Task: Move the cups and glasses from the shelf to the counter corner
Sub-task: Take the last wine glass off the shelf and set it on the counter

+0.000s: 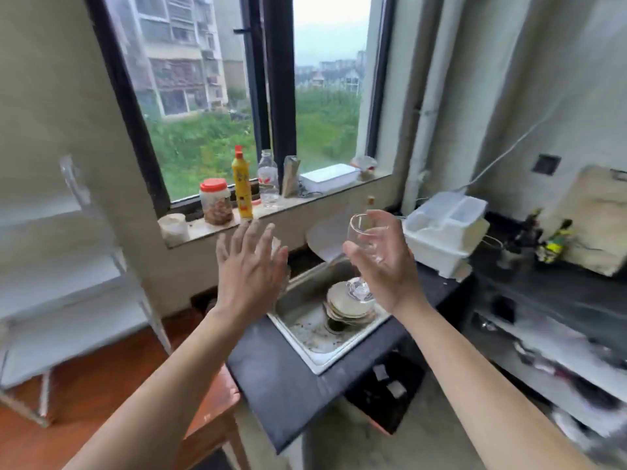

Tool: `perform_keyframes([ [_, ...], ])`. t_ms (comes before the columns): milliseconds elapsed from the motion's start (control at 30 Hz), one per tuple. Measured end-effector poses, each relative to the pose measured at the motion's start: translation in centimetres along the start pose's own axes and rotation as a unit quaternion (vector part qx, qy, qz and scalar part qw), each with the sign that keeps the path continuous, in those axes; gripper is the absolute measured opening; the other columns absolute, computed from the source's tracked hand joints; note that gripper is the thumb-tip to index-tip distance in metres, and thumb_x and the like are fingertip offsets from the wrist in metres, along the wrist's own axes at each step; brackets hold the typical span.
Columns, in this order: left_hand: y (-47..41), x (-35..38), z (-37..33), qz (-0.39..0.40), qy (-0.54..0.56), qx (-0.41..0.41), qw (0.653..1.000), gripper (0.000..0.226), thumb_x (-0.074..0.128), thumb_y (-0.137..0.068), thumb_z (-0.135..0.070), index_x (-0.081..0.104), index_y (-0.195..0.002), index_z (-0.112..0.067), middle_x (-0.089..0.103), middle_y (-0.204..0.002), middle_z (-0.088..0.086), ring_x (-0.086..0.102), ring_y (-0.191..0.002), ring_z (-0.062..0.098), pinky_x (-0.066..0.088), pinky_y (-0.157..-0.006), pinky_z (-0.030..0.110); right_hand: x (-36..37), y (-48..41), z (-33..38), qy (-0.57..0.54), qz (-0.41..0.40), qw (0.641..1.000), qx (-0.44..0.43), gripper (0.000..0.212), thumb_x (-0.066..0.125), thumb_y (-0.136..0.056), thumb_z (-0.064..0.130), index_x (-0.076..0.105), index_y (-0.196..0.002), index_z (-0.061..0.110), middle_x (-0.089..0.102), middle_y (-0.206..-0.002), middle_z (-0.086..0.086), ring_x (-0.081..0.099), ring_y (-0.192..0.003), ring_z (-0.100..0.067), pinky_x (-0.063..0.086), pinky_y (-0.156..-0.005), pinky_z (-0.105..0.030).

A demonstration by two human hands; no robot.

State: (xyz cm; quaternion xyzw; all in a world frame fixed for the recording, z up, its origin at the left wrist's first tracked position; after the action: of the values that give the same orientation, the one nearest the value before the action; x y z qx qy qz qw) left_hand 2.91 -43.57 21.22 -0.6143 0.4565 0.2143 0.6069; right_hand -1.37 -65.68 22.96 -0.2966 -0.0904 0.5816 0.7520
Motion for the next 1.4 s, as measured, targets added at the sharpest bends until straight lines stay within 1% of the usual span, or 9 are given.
perform_keyframes([
  [67, 0.5, 2.1, -8.7, 0.009, 0.035, 0.051, 0.998, 0.058, 0.033, -0.098, -0.046, 0.054, -0.138, -0.010, 0.049, -0.146, 0.018, 0.042, -0.136, 0.038, 0.026, -0.112, 0.061, -8.6, 2.4, -1.1, 0.023, -0.054, 0.998, 0.017, 0.052, 0.070, -0.078, 0.043, 0.049, -0.125, 0.034, 0.066, -0.112, 0.014, 0.065, -0.098, 0.008, 0.045, -0.075, -0.005],
  [167, 1.7, 4.8, -20.6, 0.035, 0.071, 0.123, 0.989, 0.059, 0.031, -0.099, -0.047, 0.052, -0.141, -0.011, 0.047, -0.149, 0.019, 0.041, -0.139, 0.038, 0.026, -0.112, 0.060, -19.6, 5.9, -2.4, 0.071, -0.118, 0.989, 0.051, 0.054, 0.067, -0.075, 0.053, 0.047, -0.124, 0.042, 0.065, -0.111, 0.015, 0.066, -0.098, -0.001, 0.045, -0.076, -0.007],
  [267, 2.7, 6.9, -31.3, 0.068, 0.098, 0.186, 0.975, 0.063, 0.026, -0.099, -0.052, 0.050, -0.144, -0.014, 0.045, -0.151, 0.017, 0.037, -0.142, 0.035, 0.024, -0.114, 0.057, -29.2, 9.3, -4.0, 0.108, -0.184, 0.974, 0.079, 0.058, 0.070, -0.077, 0.048, 0.047, -0.129, 0.035, 0.065, -0.107, 0.006, 0.068, -0.085, 0.001, 0.044, -0.071, -0.004],
  [433, 4.4, 11.6, -45.0, 0.117, 0.131, 0.297, 0.939, 0.066, 0.025, -0.099, -0.055, 0.044, -0.148, -0.015, 0.039, -0.156, 0.015, 0.033, -0.144, 0.034, 0.027, -0.114, 0.056, -41.5, 14.4, -7.8, 0.158, -0.292, 0.937, 0.113, 0.058, 0.069, -0.075, 0.048, 0.049, -0.128, 0.034, 0.064, -0.104, 0.009, 0.066, -0.082, 0.007, 0.043, -0.072, -0.002],
  [567, 5.3, 17.3, -54.8, 0.155, 0.131, 0.368, 0.908, 0.071, 0.020, -0.098, -0.061, 0.035, -0.153, -0.019, 0.029, -0.161, 0.013, 0.024, -0.149, 0.033, 0.023, -0.117, 0.056, -49.8, 17.2, -12.5, 0.176, -0.362, 0.902, 0.156, 0.056, 0.073, -0.078, 0.034, 0.050, -0.130, 0.031, 0.062, -0.108, 0.002, 0.064, -0.084, 0.008, 0.046, -0.072, -0.006],
  [833, 0.1, 27.8, -77.0, 0.194, 0.205, 0.441, 0.852, 0.078, 0.015, -0.097, -0.068, 0.016, -0.159, -0.020, 0.008, -0.167, 0.011, 0.008, -0.153, 0.032, 0.014, -0.120, 0.056, -67.7, 13.4, -19.4, 0.273, -0.414, 0.844, 0.205, 0.055, 0.074, -0.078, 0.038, 0.050, -0.128, 0.037, 0.064, -0.106, 0.007, 0.063, -0.088, 0.012, 0.039, -0.073, 0.002],
  [967, -3.4, 29.5, -87.8, 0.195, 0.235, 0.489, 0.817, 0.076, 0.019, -0.098, -0.064, 0.023, -0.157, -0.016, 0.015, -0.165, 0.015, 0.015, -0.151, 0.035, 0.021, -0.117, 0.058, -76.0, 10.5, -20.6, 0.304, -0.435, 0.821, 0.211, 0.056, 0.074, -0.076, 0.042, 0.051, -0.128, 0.038, 0.064, -0.107, 0.013, 0.067, -0.083, 0.005, 0.041, -0.071, -0.001],
  [1200, -5.3, 33.0, -101.9, 0.188, 0.249, 0.551, 0.774, 0.075, 0.020, -0.099, -0.062, 0.023, -0.156, -0.014, 0.016, -0.165, 0.016, 0.015, -0.151, 0.036, 0.019, -0.117, 0.055, -87.9, 10.3, -23.2, 0.313, -0.498, 0.783, 0.204, 0.054, 0.074, -0.077, 0.044, 0.042, -0.110, 0.071, 0.060, -0.109, 0.038, 0.067, -0.094, 0.003, 0.043, -0.074, -0.003],
  [1400, -4.5, 39.0, -113.7, 0.204, 0.228, 0.564, 0.767, 0.077, 0.014, -0.098, -0.065, 0.011, -0.159, -0.019, 0.006, -0.167, 0.011, 0.004, -0.153, 0.031, 0.012, -0.121, 0.052, -100.0, 11.4, -30.1, 0.292, -0.526, 0.771, 0.211, 0.052, 0.073, -0.075, 0.052, 0.043, -0.114, 0.066, 0.062, -0.112, 0.031, 0.068, -0.097, 0.001, 0.045, -0.074, -0.005],
])
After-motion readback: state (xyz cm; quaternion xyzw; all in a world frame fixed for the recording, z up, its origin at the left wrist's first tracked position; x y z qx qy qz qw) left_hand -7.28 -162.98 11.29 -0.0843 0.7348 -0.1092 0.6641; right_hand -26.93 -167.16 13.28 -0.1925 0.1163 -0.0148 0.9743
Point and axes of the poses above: each hand's wrist, its own y-axis away from the middle knuckle, its own x-axis out of the palm, z = x × y, the point moved 1 cm from there along -y, towards the middle knuckle
